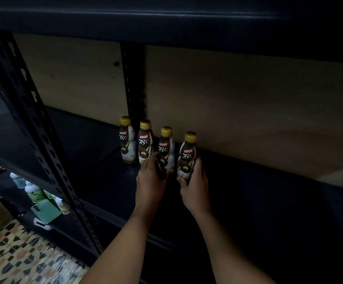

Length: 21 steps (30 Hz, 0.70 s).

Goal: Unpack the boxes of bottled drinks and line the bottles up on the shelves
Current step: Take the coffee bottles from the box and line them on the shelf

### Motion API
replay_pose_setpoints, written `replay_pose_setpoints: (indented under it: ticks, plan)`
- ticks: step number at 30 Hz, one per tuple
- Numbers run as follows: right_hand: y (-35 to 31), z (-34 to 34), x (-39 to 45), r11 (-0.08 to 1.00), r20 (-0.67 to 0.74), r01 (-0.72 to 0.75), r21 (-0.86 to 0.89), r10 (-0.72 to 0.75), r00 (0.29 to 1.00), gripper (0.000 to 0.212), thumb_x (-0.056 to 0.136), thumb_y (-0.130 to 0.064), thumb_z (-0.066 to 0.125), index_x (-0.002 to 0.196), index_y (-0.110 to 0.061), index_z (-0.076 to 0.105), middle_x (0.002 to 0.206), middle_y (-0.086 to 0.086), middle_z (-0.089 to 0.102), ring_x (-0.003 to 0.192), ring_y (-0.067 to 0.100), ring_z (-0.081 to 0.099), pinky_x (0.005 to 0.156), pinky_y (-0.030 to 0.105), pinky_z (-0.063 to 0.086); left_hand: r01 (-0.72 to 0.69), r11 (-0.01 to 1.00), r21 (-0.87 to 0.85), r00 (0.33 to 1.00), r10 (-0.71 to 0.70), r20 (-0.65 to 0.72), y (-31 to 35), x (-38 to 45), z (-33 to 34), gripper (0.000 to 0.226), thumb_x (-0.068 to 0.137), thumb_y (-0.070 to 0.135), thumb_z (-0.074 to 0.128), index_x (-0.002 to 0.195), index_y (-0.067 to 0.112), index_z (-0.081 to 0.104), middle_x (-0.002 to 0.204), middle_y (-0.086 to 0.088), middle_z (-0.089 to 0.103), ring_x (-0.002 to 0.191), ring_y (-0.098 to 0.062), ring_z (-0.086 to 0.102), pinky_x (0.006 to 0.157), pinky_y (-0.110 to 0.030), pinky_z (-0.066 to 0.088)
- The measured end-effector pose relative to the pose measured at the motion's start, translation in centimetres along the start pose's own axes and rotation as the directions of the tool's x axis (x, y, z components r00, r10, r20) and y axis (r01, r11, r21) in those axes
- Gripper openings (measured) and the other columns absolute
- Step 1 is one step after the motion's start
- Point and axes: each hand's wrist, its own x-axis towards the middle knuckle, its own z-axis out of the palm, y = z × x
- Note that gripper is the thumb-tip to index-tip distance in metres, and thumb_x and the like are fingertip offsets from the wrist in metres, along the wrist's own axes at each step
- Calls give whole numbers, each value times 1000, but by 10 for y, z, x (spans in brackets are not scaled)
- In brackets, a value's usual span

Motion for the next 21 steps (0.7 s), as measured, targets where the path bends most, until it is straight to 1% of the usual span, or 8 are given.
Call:
replay_pose_setpoints:
  ticks: [4, 8, 11, 14, 17, 19, 21]
  plan:
    - [0, 1, 1, 1000, -17, -9, -4, 8, 1000, 86, 92, -6, 68, 160, -19, 17, 156, 5, 37, 140, 20, 41, 102, 17, 29, 10, 999, 31, 1000, -10, 5, -2, 1, 1, 67, 84, 31, 81, 143, 26, 49, 128, 2, 61, 110, -16, 65, 93, -41, 58]
    - [0, 0, 1, 1000, -18, -8, -10, 8, 1000, 88, 92, -6, 67, 161, -21, 14, 158, 4, 33, 141, 19, 39, 101, 18, 29, 10, 999, 49, 1000, -10, 8, 0, 1, 1, 65, 84, 32, 81, 141, 28, 48, 130, 2, 60, 110, -16, 65, 92, -43, 58]
    - [0, 0, 2, 1000, -20, -15, -14, 14, 1000, 89, 92, -7, 67, 161, -22, 13, 159, 4, 31, 143, 19, 37, 103, 19, 27, 6, 999, 32, 1000, -7, 18, 0, 0, 0, 63, 84, 30, 81, 139, 30, 50, 131, 4, 60, 111, -14, 64, 92, -40, 58]
    - [0, 1, 2, 1000, -28, -9, -13, 9, 1000, 90, 91, -5, 68, 161, -20, 14, 158, 5, 34, 141, 19, 38, 103, 18, 28, 7, 1000, 27, 1000, -8, 20, 0, 0, -1, 66, 84, 23, 81, 142, 29, 49, 133, 4, 59, 115, -13, 61, 92, -33, 55]
    - [1, 2, 3, 1000, -36, -10, -20, 9, 999, 90, 91, -6, 69, 161, -19, 14, 157, 6, 35, 141, 20, 40, 103, 18, 28, 5, 1000, 22, 1000, -6, 26, 1, -1, -2, 67, 86, 21, 80, 144, 27, 48, 133, 5, 58, 116, -12, 60, 90, -27, 51]
    - [2, 2, 3, 1000, -37, -15, -17, 14, 999, 90, 91, -7, 69, 161, -19, 14, 158, 6, 35, 141, 21, 39, 103, 19, 28, 7, 1000, 18, 1000, -7, 22, 1, -1, -2, 67, 85, 21, 80, 144, 26, 49, 133, 3, 59, 116, -12, 60, 90, -25, 49]
    - [3, 3, 4, 1000, -33, -21, -10, 20, 999, 91, 91, -7, 70, 161, -20, 12, 159, 6, 34, 142, 20, 38, 103, 18, 28, 2, 1000, 24, 1000, -3, 15, 0, -1, -1, 65, 84, 21, 81, 142, 26, 51, 131, 2, 60, 114, -14, 61, 91, -27, 51]
